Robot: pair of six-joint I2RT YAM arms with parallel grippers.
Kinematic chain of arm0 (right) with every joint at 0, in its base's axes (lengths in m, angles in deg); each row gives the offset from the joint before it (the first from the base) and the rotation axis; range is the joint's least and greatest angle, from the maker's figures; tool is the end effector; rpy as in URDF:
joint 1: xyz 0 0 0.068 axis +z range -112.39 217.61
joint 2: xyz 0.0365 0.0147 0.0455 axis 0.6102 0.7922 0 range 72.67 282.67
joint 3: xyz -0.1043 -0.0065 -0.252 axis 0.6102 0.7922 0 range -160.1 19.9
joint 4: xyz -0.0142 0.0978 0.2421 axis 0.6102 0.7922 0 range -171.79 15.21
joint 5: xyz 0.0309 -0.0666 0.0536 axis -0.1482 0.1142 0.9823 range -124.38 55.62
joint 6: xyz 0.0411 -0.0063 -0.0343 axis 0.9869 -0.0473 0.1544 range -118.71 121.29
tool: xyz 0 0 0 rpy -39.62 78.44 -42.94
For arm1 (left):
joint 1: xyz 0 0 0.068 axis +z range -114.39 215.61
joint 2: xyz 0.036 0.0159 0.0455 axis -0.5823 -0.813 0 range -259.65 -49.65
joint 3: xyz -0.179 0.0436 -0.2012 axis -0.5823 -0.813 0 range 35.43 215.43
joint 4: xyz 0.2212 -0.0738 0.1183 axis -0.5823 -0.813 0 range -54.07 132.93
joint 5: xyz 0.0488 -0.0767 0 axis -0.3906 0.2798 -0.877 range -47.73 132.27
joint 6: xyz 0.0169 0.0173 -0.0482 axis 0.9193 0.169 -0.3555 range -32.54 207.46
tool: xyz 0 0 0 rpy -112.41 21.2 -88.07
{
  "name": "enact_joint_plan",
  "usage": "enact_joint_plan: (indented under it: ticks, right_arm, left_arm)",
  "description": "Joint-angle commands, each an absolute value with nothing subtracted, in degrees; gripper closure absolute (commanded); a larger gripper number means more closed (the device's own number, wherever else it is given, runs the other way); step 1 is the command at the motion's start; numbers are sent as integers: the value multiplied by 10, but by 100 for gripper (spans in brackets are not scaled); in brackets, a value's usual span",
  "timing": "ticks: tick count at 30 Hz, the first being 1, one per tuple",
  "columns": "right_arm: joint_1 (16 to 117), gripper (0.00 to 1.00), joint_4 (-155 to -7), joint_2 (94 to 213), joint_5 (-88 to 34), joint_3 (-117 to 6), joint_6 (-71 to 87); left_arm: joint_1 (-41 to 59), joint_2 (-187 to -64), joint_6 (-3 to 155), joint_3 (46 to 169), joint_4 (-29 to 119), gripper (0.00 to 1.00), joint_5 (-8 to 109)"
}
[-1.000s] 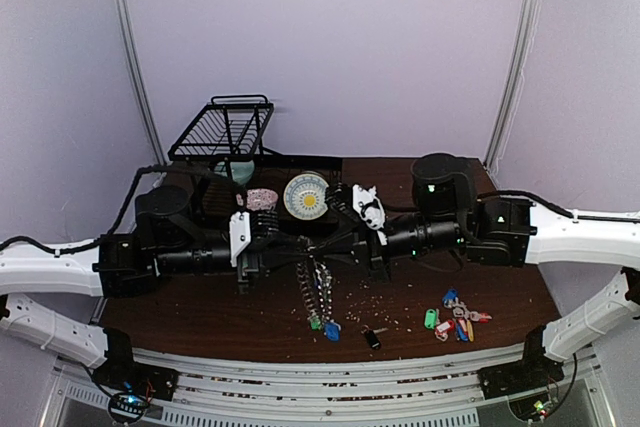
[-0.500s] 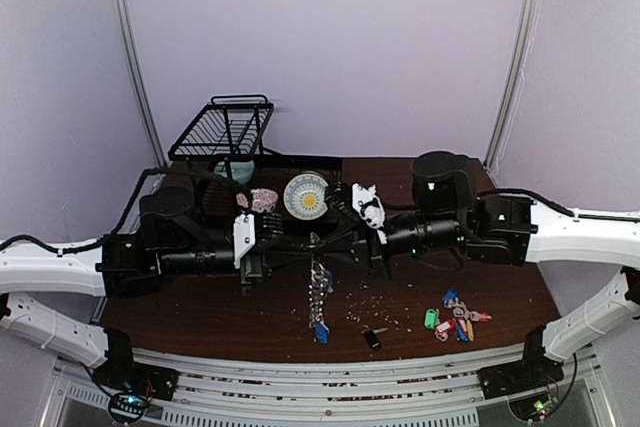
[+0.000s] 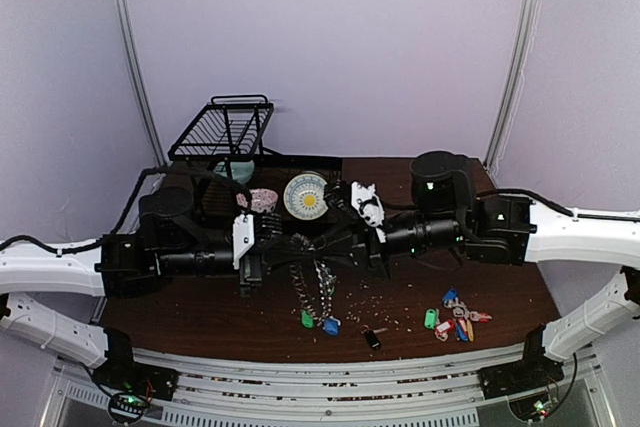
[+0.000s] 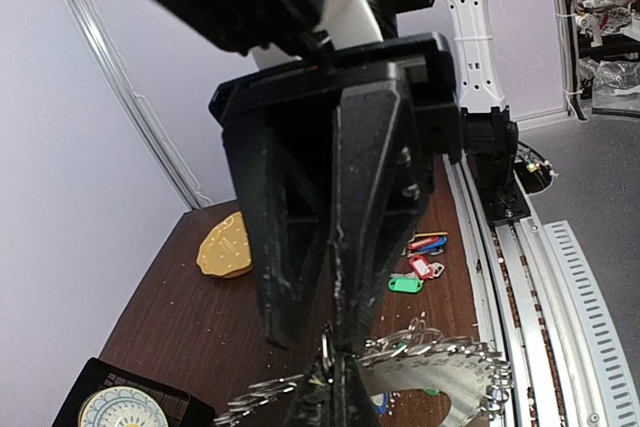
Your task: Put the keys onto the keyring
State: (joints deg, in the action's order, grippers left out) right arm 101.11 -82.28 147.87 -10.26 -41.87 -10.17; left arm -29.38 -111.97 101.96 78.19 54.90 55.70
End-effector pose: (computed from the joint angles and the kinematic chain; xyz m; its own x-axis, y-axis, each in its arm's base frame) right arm 0.1246 0.2826 0.3463 0.0997 -0.2065 -0.9734 -0.9945 0.0098 -0.1040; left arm 0.1006 -0.2355 0.3074 0.1908 0.1667 -0.9674 0.9616 0.1661 0.2183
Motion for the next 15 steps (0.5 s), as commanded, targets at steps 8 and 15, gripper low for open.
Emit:
enact_joint_plan:
  ticks: [8, 15]
  right_arm:
    - [886, 62, -757, 1424, -184, -297, 193]
    - [903, 59, -716, 1465, -227, -210, 320]
  left_arm:
    - [-297, -1107, 1023, 795, 585, 100, 536]
    - [-299, -1102, 1025, 795, 584, 100, 540]
